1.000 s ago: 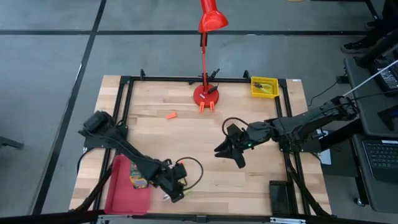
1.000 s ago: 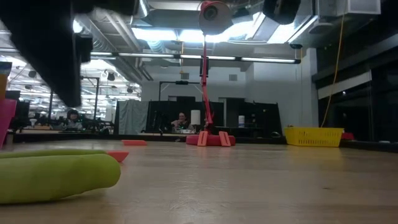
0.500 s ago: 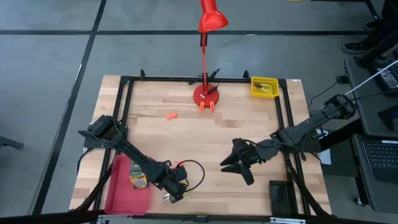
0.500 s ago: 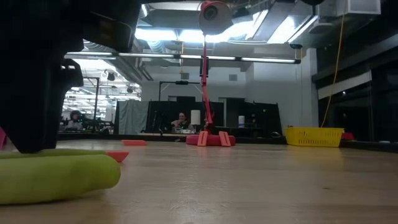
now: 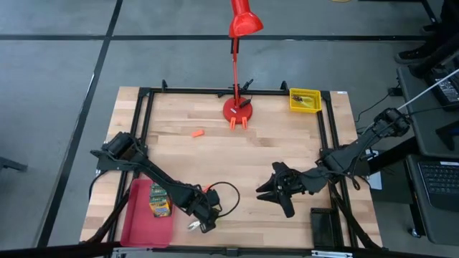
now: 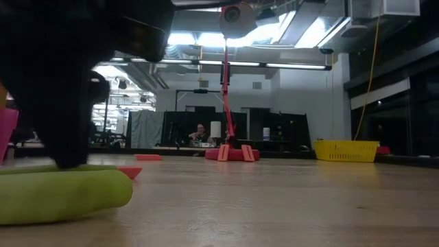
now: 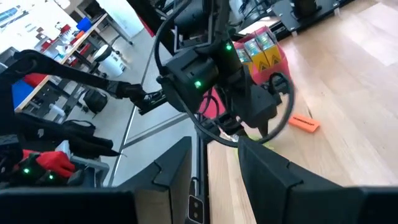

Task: Pick & Place School Supplies
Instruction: Put the green hole puncher into the yellow bin

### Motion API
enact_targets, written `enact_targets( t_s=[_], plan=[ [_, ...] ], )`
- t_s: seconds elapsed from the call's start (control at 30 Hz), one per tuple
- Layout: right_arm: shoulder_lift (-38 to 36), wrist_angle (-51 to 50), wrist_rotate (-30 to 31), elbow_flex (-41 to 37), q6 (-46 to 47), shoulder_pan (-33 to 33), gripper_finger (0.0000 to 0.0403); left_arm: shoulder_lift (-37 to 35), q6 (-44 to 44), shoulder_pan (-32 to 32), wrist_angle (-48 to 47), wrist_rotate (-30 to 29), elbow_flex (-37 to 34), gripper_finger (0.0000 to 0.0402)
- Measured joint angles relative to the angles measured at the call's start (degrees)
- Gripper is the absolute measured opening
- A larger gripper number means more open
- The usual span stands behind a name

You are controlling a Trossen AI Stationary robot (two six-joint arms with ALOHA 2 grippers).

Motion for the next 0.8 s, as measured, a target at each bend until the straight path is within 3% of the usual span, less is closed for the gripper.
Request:
enact_targets(
  t_s=[0.27,0.47,0.63,0.8],
  plan=[
    [0.0,0.7,2.4,0.0,0.3,1.6,0.0136,4.0,1.6,1.5,3.7,3.9,0.2,0.0094],
    [0.0,1.0,4.6,0.0,1.4,3.2,0.0136,3.1,0.9,1.8,3.1,1.0,0.2,0.0037],
    [0.0,1.3,7.4,0.0,0.9,4.3,0.0136,2.1,2.1,4.2,5.0,-3.7,-0.1,0.0037],
    [0.0,1.2,8.7,0.0,0.4,4.4,0.0136,-0.8,5.6,8.0,14.1,-7.5,-0.1,0.0037]
  ],
)
